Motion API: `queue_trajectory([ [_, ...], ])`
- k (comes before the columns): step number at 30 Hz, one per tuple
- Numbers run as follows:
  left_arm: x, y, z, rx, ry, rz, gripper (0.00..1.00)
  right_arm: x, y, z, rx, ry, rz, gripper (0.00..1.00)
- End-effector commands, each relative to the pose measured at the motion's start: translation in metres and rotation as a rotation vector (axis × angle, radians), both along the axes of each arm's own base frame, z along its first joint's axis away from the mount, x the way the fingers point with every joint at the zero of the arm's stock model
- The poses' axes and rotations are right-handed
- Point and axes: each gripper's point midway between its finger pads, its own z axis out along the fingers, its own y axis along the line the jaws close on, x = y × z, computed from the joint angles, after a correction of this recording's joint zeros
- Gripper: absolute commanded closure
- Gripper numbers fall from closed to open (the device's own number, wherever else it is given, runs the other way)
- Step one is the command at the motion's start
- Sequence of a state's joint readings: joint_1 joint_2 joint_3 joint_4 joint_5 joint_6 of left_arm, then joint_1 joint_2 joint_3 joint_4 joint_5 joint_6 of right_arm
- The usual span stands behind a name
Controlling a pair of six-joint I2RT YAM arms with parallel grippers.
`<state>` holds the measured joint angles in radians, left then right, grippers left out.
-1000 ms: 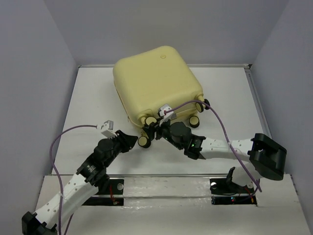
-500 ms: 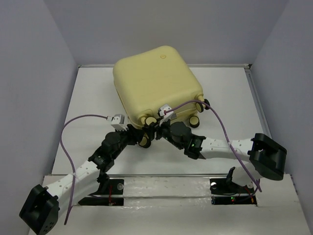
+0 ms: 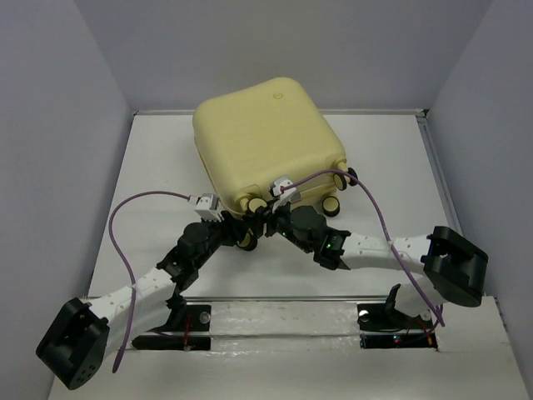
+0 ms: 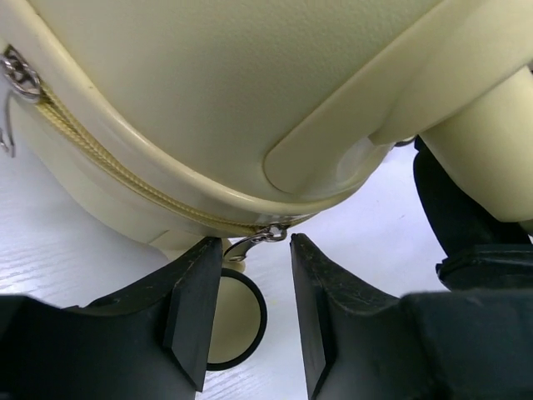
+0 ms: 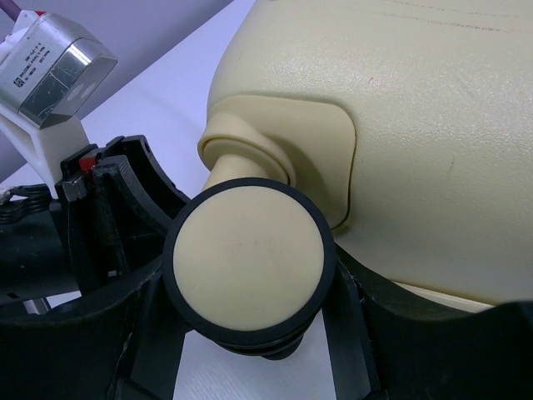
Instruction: Pack the luggage
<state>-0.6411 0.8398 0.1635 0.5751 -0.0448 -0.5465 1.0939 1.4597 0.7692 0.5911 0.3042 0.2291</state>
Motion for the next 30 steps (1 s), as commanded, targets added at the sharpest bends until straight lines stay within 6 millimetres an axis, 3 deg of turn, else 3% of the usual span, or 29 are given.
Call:
queue_trajectory([
  [1, 0.014, -0.012, 0.054, -0.098, -0.169, -0.011, 0.54, 0.006, 0.006, 0.054, 0.18, -0.072, 0.002, 0.9],
  [8, 0.013, -0.01, 0.064, -0.114, -0.197, -0.003, 0.7, 0.003, 0.009, 0.053, 0.183, -0.066, 0.023, 0.91],
  [18, 0.014, -0.003, 0.056, -0.122, -0.17, 0.041, 0.94, 0.0, 0.01, 0.046, 0.184, -0.048, 0.032, 0.93],
  [23, 0.013, 0.004, 0.056, -0.119, -0.16, 0.069, 0.94, -0.001, 0.005, 0.041, 0.188, -0.034, 0.021, 0.93],
  [26, 0.019, 0.028, 0.028, -0.013, -0.025, 0.208, 0.94, -0.001, -0.007, 0.039, 0.188, -0.035, -0.01, 0.93],
  [27, 0.023, 0.032, 0.034, -0.026, -0.033, 0.244, 0.94, -0.002, -0.009, 0.039, 0.189, -0.036, -0.01, 0.93],
  [28, 0.02, 0.039, 0.018, 0.026, 0.024, 0.27, 0.94, -0.003, -0.013, 0.038, 0.189, -0.035, -0.016, 0.93],
  [30, 0.019, 0.049, 0.016, 0.036, 0.048, 0.321, 0.94, -0.006, -0.021, 0.033, 0.184, -0.028, -0.024, 0.93],
])
